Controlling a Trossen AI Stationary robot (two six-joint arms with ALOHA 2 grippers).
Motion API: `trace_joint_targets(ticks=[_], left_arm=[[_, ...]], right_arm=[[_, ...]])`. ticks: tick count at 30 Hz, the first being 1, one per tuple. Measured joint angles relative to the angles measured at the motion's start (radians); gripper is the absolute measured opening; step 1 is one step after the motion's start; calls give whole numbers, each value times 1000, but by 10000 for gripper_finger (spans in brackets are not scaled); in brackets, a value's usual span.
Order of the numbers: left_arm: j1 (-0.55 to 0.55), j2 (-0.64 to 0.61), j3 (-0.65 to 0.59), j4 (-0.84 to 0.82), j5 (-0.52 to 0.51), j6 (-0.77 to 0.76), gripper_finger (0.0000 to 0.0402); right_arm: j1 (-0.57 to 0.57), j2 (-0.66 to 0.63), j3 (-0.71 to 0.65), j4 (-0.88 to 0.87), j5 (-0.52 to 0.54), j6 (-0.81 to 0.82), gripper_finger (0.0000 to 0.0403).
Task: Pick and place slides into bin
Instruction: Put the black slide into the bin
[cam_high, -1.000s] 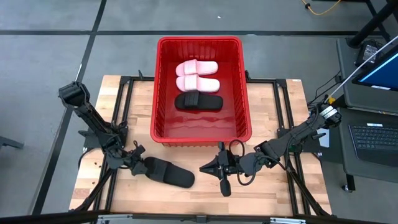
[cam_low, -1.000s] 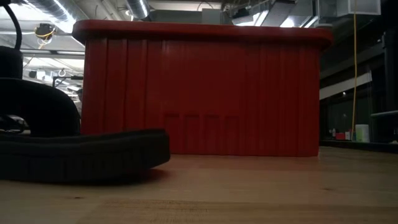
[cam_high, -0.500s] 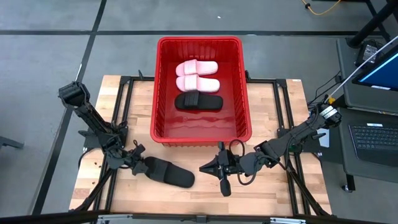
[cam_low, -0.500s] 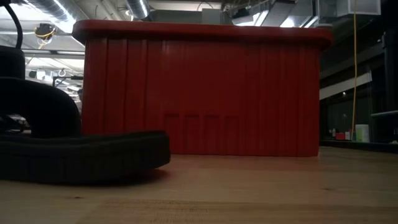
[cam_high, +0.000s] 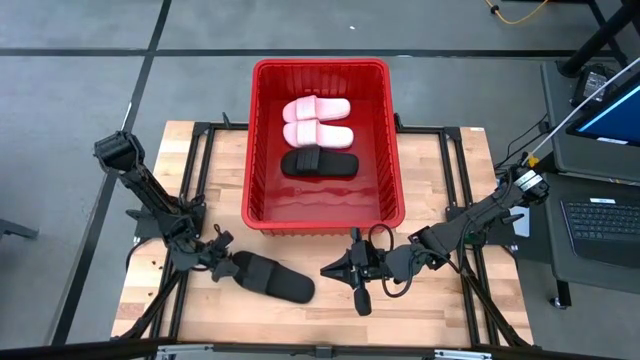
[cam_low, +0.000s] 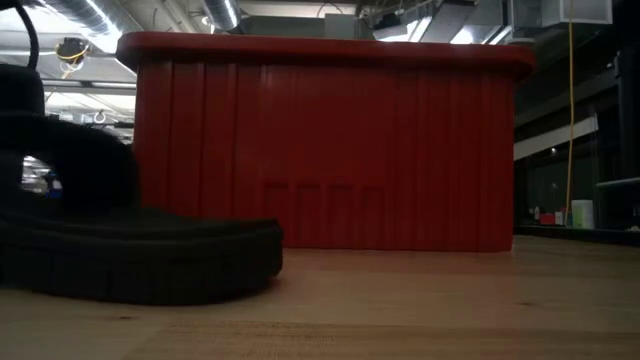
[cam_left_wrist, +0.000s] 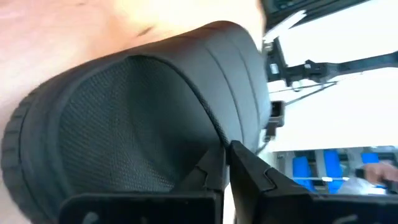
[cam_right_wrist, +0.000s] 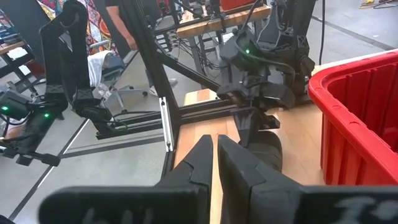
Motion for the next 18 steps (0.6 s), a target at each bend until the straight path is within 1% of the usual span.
trace_joint_targets(ticks=[4,8,15,18], left_arm=[[0,0,15,60,-23,73,4],[0,0,57,62,-45,139,3],[0,0,138,86,-45,271,2],[0,0,163,86,-66,316,2]], right_arm=[[0,0,0,0,0,0,28],[0,0,0,0,0,0,28],[0,0,0,-1,0,-1,28],[0,0,0,-1,0,0,28]])
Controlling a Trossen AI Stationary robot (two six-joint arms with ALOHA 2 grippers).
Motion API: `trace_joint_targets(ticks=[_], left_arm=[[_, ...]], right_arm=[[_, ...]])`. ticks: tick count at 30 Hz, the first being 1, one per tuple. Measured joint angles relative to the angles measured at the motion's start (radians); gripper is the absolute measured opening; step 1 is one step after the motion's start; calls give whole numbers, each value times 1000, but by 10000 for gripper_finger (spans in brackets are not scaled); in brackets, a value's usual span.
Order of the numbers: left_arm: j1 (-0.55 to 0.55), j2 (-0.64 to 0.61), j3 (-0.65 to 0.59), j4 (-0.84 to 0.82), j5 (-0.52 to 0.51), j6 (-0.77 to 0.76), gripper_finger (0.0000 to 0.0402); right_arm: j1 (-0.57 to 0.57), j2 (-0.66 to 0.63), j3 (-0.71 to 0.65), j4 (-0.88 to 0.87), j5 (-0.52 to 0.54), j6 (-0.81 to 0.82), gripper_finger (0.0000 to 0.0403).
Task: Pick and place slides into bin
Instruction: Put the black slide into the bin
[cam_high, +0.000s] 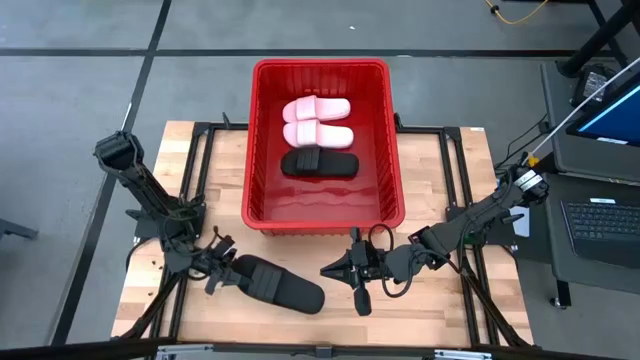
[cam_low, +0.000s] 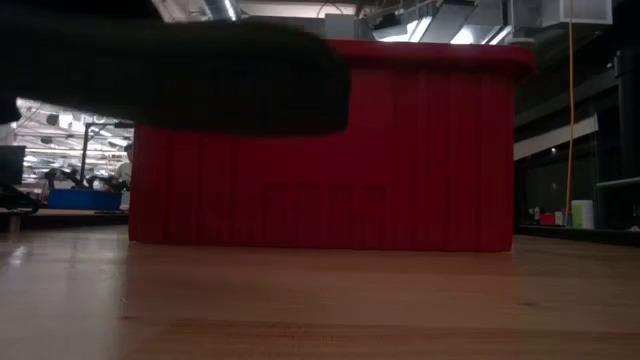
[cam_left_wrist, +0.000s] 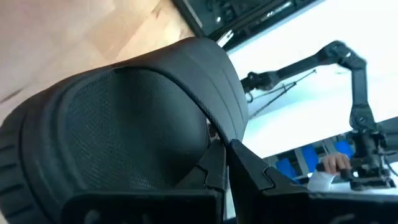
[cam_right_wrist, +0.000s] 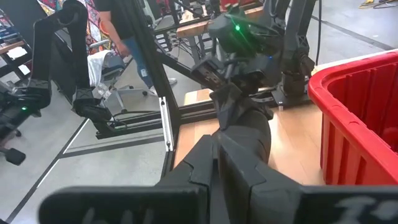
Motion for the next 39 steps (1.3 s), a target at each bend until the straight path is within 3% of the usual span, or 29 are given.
trace_joint_targets(ticks=[7,13,20,25,32,39], left_arm=[[0,0,80,3,-23,76,2],[0,0,181,7,-123,212,2],[0,0,315,4,-301,515,2],[3,0,394,-3,-364,739,2],[57,0,422,-16,-378,869,2],[114,-1,422,-16,-379,886,2]], right_arm=[[19,0,0,0,-1,-13,28],[57,1,49,2,-17,-73,28],[63,1,118,1,-20,-17,28],[39,0,135,2,-20,82,28],[6,-2,134,-9,-17,112,28],[-16,-5,133,-18,-12,111,28]])
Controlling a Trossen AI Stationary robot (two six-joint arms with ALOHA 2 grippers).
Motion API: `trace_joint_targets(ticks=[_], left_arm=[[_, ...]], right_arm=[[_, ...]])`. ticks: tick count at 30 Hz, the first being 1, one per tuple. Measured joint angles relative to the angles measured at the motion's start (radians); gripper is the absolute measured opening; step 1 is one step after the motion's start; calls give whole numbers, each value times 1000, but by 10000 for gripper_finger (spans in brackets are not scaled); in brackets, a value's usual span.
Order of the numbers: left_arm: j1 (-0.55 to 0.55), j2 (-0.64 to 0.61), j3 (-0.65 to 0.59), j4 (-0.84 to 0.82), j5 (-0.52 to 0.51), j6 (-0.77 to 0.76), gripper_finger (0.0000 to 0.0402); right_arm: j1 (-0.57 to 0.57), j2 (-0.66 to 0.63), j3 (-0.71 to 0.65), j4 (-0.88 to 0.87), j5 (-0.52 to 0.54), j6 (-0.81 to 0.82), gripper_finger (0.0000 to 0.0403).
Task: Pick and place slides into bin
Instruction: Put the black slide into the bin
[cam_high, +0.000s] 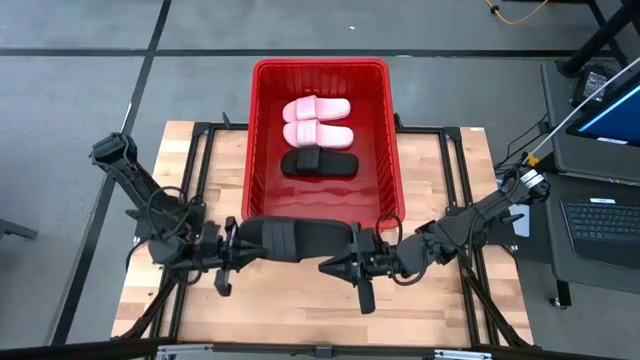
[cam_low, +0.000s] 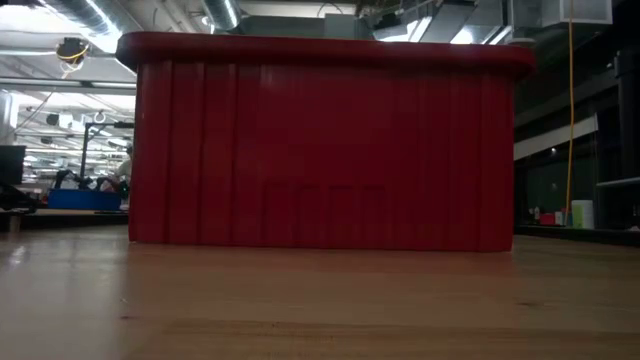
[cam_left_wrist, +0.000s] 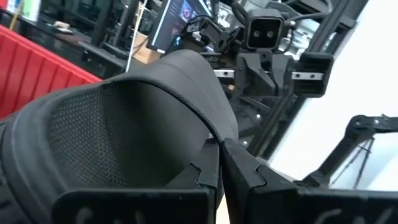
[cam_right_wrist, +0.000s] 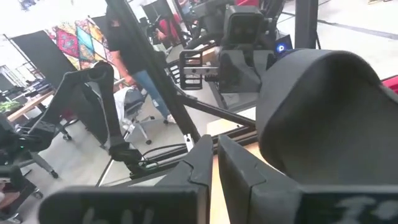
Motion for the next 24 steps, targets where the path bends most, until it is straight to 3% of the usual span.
trace_joint_targets(ticks=[6,13,21,24], left_arm=[[41,-1,0,0,11,9,2],[67,-1,11,-23,9,43,2],[103,-2,197,-421,2,34,2],[118,-2,245,-530,12,-1,2]], right_arm=[[-35,-1,0,-4,2,-24,46],[-84,1,0,-27,22,2,131],[-132,3,0,-72,14,32,164],[-148,7,30,-184,-13,73,164]])
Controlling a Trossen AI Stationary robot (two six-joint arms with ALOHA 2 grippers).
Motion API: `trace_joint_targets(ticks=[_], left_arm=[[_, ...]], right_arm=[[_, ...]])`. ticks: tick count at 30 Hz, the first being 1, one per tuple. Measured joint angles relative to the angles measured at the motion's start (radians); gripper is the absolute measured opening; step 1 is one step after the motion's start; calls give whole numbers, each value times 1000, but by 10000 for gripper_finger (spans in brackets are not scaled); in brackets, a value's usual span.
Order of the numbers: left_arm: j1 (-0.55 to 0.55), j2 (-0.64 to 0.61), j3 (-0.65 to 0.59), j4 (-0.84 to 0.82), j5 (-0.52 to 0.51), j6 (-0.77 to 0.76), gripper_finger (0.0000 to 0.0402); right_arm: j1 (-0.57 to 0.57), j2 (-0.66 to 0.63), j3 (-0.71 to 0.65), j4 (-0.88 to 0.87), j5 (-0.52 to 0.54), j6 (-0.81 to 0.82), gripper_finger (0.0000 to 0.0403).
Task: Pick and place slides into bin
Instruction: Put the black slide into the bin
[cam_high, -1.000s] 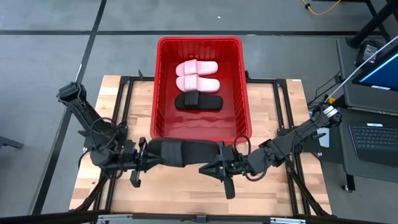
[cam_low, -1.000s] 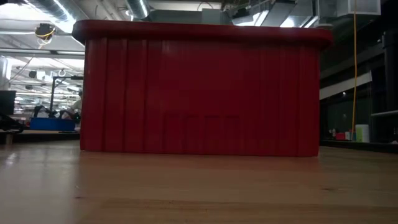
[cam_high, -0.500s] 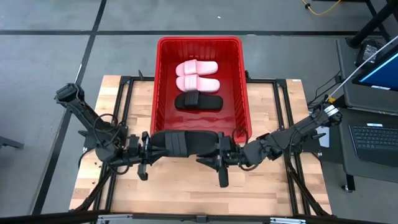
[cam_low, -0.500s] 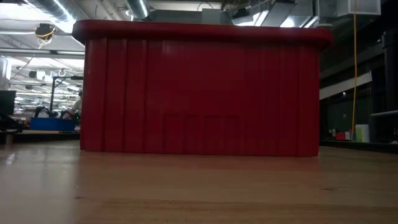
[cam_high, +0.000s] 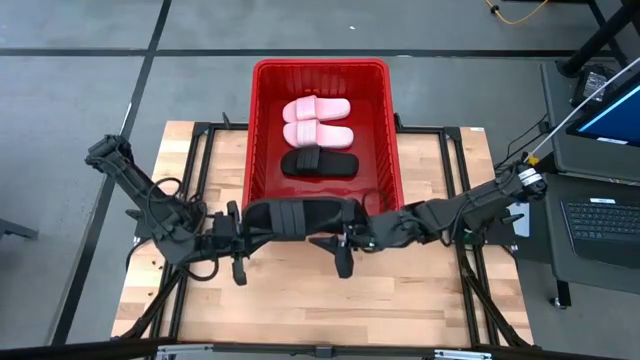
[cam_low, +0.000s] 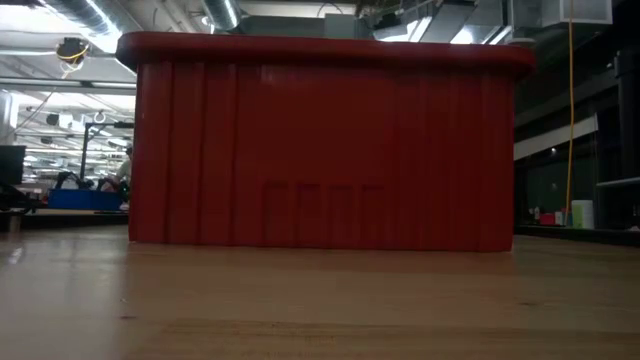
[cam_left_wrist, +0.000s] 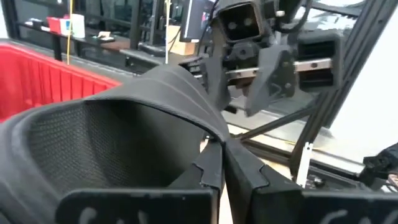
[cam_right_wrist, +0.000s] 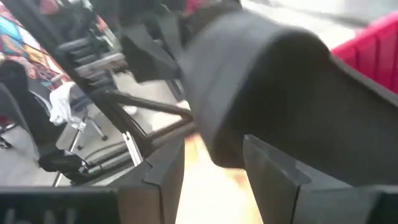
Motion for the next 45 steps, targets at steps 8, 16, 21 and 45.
trace_joint_targets(ticks=[8,16,21,45], left_arm=[[30,0,15,-17,26,-3,2],[38,1,14,-15,33,-2,2],[38,1,13,-13,27,2,2],[38,2,13,-12,36,101,2]], right_arm=[[-26,-2,26,-50,-24,11,165],[-56,-3,27,-44,-57,8,165],[-74,-3,28,-37,-91,9,165],[-117,-3,30,-54,-211,9,165]])
